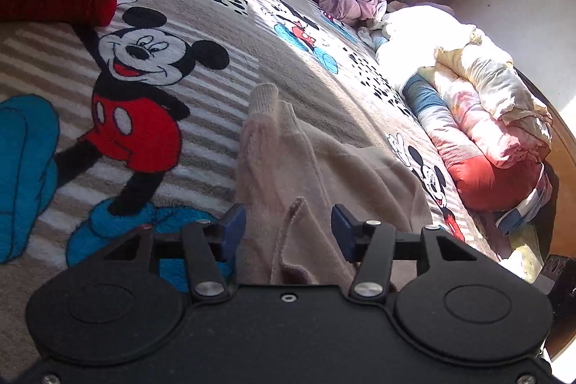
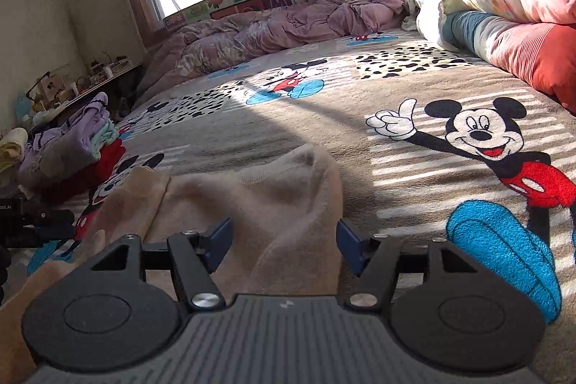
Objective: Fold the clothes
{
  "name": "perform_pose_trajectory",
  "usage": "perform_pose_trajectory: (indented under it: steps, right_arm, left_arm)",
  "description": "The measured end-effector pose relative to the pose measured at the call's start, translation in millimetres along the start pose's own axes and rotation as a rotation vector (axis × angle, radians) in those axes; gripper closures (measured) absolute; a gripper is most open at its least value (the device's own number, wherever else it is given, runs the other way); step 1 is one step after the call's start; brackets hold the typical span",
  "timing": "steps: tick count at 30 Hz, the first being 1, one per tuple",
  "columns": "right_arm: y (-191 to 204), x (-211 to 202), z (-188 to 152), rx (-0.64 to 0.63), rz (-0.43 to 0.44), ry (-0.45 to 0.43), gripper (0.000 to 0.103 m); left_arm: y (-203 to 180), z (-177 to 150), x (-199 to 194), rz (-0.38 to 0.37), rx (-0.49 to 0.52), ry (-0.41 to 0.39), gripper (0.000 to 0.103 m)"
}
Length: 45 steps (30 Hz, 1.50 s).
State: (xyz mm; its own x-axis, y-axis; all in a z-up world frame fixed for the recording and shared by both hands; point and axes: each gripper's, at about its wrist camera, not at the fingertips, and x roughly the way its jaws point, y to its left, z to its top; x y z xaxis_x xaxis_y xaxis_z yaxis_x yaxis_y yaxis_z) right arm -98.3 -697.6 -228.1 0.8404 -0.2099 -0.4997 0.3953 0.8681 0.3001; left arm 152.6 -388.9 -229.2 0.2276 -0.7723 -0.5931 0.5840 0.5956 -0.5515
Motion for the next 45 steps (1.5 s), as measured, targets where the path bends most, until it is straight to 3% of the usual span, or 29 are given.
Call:
perform_pose_trajectory:
  steps: [5,9,17,20,21,23,24,28,34,37,41,45]
  right_arm:
    - [41.5,-27.8,-28.3,-0.085,0.053,0.032,0.031]
    - [56.2,-52.0,-54.6,-0.084,0.07,0.083,0.031]
    - [61.6,-101.8,-82.1,-0.017,0.115,0.067,0.023]
    - [56.2,-110.7,-90.4,0.041,0.142,0.067,0.023]
    - [54.7,-112.8,-94.7,0.055,0.152,0.067,0.023]
    - [53.8,-114.7,-101.6,0.055,0.166,0.057,0.023]
    - [53.2,-115.2,-104.2,0.049,0.171,0.047,0.023]
    - [48.1,-115.6,-110.7,0.054,0.188,0.018,0.023]
    - [46.2,-113.1,-115.8,0.064,0.186,0.003,0.022]
    - [49.2,-111.8,-118.9,0.05,0.176,-0.003,0.019]
    - [54.6,-110.5,-121.4,0.023,0.162,-0.013,0.016]
    - [57.5,-108.6,-122.6,0.015,0.155,-0.018,0.012]
  left_arm:
    - [-16.8,-30.7,-21.1,-0.03,-0.037,0.055,0.043]
    - [-32.0,-52.1,-37.5,0.034,-0.014,0.064,0.043]
    - [-70.3,-94.4,-68.2,0.107,0.062,0.049,0.034]
    - [-83.5,-102.9,-62.3,0.204,0.147,0.021,0.033]
    - [-85.1,-104.2,-60.4,0.246,0.172,0.0,0.035]
    - [-82.6,-106.8,-58.7,0.326,0.227,-0.045,0.063]
    - [-77.0,-107.6,-58.5,0.349,0.21,-0.042,0.077]
    - [-51.1,-117.2,-68.5,0.316,0.113,-0.03,0.094]
    - [-24.4,-140.1,-126.7,0.267,-0.02,-0.203,0.096]
    - [-3.4,-154.9,-152.3,0.338,-0.101,-0.264,0.096]
    - [23.1,-180.7,-171.7,0.393,-0.212,-0.249,0.096]
    - [41.1,-195.9,-176.3,0.3,-0.275,-0.207,0.095]
